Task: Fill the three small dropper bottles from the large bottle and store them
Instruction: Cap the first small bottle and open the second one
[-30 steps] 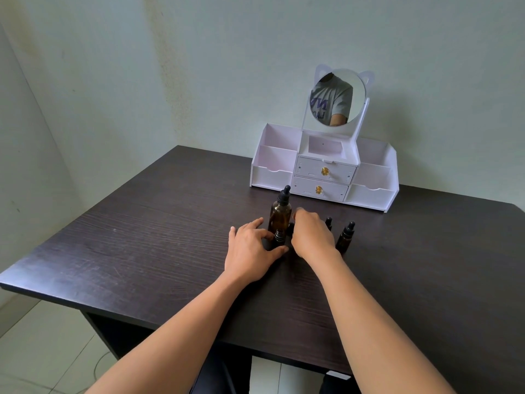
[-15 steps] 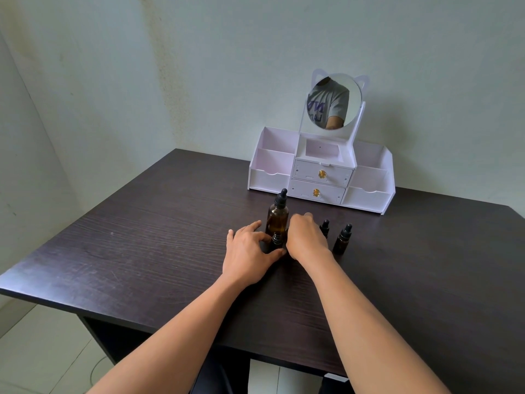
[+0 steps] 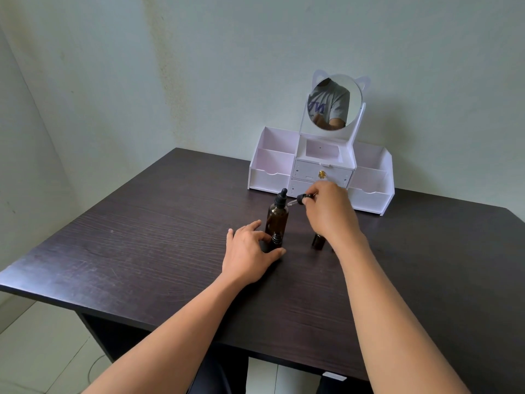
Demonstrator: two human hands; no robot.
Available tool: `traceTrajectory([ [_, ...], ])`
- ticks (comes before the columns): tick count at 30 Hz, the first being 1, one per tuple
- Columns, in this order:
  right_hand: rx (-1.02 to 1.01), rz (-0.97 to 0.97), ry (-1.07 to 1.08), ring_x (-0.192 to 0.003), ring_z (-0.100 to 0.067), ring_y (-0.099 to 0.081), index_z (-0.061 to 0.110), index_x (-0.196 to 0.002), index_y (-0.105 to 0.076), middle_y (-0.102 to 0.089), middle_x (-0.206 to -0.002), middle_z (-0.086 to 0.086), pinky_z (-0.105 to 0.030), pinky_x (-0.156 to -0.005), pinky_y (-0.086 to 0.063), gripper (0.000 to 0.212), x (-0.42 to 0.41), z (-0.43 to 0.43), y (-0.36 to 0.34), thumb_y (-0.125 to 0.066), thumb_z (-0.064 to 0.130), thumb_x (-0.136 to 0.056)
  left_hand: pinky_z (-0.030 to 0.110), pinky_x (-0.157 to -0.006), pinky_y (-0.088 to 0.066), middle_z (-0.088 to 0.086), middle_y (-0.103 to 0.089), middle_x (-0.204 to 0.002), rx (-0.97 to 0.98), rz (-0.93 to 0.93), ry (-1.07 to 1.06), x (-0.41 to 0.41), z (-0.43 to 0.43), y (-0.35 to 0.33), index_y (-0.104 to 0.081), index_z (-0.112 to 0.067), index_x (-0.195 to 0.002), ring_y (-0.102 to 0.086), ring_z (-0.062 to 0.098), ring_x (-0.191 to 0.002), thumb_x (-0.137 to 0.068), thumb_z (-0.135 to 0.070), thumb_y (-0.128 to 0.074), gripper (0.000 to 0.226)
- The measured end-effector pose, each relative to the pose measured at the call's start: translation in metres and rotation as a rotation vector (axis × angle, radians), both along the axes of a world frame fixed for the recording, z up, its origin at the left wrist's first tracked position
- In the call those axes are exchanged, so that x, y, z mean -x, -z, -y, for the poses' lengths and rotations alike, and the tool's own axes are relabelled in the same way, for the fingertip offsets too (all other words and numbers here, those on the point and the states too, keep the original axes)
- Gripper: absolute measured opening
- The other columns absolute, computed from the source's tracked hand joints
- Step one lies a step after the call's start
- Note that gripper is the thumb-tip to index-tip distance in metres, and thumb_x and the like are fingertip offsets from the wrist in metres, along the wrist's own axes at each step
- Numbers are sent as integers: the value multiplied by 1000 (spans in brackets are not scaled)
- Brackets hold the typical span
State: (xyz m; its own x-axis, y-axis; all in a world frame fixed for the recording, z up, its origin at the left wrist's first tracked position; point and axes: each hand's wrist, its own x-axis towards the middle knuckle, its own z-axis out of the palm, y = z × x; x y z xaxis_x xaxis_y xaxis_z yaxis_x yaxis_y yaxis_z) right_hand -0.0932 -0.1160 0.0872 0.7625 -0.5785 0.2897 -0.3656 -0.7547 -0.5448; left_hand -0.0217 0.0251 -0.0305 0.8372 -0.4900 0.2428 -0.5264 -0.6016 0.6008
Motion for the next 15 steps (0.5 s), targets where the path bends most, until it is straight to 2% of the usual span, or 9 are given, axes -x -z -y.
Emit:
traceTrajectory([
  [2, 11, 47, -12, -100, -28, -65, 16, -114, -70, -69, -113, -10, -36, -86, -53, 19, 4, 2, -9, -60, 18, -98, 50, -121, -11, -2, -40, -154, -2, -1, 0, 0, 0, 0, -72, -28, -114, -35, 15, -141, -78, -62, -70, 49],
  [4, 11, 94, -53, -106, -24, -64, 17, -120, -70, -68, -120, -7, -32, -91, -50, 24, 9, 1, -16, -58, 18, -99, 50, -121, -11, -2, -40, -154, -4, 1, 0, 0, -1, 0, -72, -28, -114, -35, 15, -141, -79, -62, -70, 49],
  [6, 7, 129, -97, -109, -20, -64, 18, -126, -68, -67, -127, -3, -23, -88, -43, 28, 13, -3, -23, -54, 16, -101, 51, -121, -11, -2, -40, -155, -7, -5, 3, 0, -1, 0, -71, -28, -115, -35, 15, -141, -79, -61, -70, 49],
  [8, -11, 148, -125, -104, -18, -65, 20, -130, -67, -67, -128, -1, -21, -85, -42, 32, 15, -7, -27, -51, 14, -102, 50, -121, -10, -2, -39, -155, -11, -11, 3, 0, -1, 0, -71, -27, -116, -35, 15, -142, -79, -61, -70, 50],
  [11, -69, 175, -181, -94, -20, -68, 20, -129, -67, -70, -118, -4, -30, -88, -54, 32, 14, -13, -27, -51, 12, -102, 50, -121, -10, -2, -39, -155, -12, -10, 2, 0, -1, 0, -70, -28, -117, -34, 15, -142, -79, -61, -69, 51],
  [15, -100, 153, -244, -92, -16, -70, 20, -119, -70, -72, -109, 0, -39, -89, -58, 25, 10, -18, -16, -57, 12, -99, 50, -121, -10, -2, -39, -155, -18, -9, 0, -1, 0, 0, -70, -28, -117, -33, 15, -142, -79, -61, -70, 50],
])
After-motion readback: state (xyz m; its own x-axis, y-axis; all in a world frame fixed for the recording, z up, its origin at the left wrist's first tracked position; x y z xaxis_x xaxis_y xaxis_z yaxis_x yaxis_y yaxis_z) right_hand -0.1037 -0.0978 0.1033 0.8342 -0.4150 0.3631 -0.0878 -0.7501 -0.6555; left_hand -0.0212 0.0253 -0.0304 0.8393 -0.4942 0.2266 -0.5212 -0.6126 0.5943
